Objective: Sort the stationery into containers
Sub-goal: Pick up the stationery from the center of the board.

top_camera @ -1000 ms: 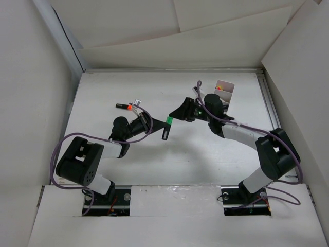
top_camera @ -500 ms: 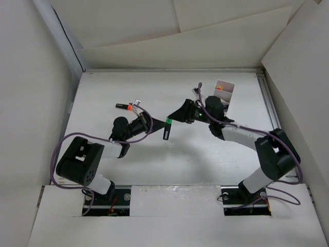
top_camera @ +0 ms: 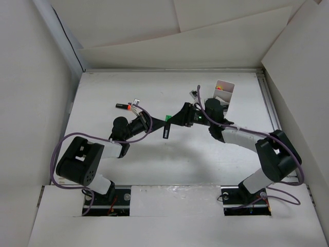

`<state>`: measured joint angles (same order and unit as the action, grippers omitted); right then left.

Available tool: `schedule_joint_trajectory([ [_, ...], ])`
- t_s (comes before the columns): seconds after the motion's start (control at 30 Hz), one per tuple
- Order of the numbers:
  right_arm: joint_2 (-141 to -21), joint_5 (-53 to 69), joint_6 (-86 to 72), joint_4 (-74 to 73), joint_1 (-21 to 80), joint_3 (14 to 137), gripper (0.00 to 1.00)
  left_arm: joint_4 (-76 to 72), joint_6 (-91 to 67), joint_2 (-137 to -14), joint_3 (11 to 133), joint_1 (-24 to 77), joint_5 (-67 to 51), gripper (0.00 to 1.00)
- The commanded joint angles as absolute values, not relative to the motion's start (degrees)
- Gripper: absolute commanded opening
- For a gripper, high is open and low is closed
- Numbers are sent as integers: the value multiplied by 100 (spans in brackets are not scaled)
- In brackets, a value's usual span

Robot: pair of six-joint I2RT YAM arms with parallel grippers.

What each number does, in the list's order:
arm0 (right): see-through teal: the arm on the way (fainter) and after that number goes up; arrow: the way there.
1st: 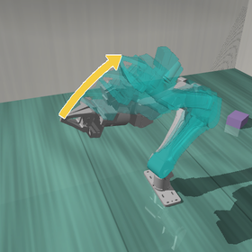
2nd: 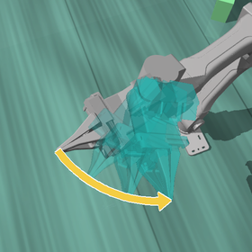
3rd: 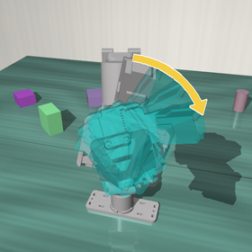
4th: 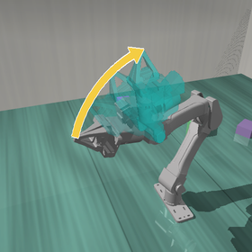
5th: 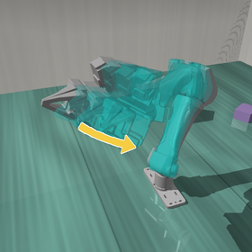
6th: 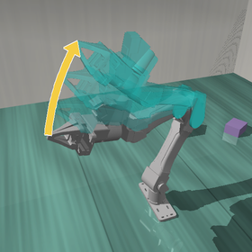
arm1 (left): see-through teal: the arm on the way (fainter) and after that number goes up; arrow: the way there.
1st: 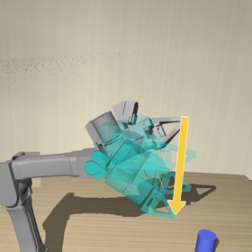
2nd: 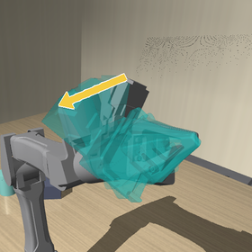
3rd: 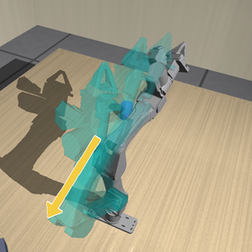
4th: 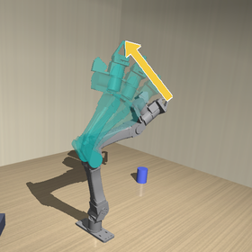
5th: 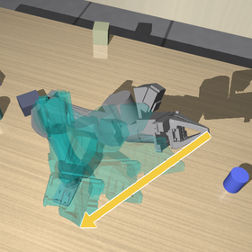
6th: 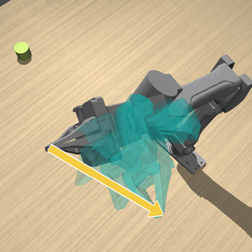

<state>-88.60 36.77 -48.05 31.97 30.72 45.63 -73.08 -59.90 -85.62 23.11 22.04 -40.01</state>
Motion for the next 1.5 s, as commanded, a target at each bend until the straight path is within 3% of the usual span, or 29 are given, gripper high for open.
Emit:
schedule_joint_trajectory([
  [0.0, -8921, 3814, -4790, 3665, 3120, 4877, 56, -7770, -5977, -8411, 2373, 2197, -4104, 0],
  [0.2, -9053, 3745, -4896, 3744, 3173, 4983, 41, -7717, -5977, -8358, 2373, 2197, -4157, 0],
  [0.43, -9237, 3744, -5000, 3902, 3173, 5098, 37, -7716, -5977, -8358, 2373, 2312, -4157, 0],
  [0.6, -9290, 3797, -5054, 4008, 3173, 5150, 18, -7655, -5977, -8358, 2373, 2312, -4157, 0],
  [0.73, -9238, 3719, -5054, 4008, 3173, 5089, 16, -7603, -5916, -8358, 2373, 2312, -4104, 0],
  [0.87, -9132, 3586, -5054, 3956, 3103, 4966, 13, -7550, -5863, -8306, 2373, 2312, -4104, 19],
  [1.03, -8921, 3481, -4949, 3762, 2770, 4913, 11, -7480, -5670, -7955, 2373, 2312, -3912, 54],
  [1.1, -8781, 3480, -4887, 3622, 2673, 4913, 11, -7156, -5547, -7797, 2373, 2312, -3789, 61],
  [1.33, -8351, 3235, -4510, 2947, 1979, 4913, 9, -5820, -4984, -7050, 2637, 2312, -3078, 64],
  [1.47, -7832, 1903, -3930, 1603, 1451, 5211, 8, -4458, -4729, -6681, 2856, 2312, -2225, 64],
])
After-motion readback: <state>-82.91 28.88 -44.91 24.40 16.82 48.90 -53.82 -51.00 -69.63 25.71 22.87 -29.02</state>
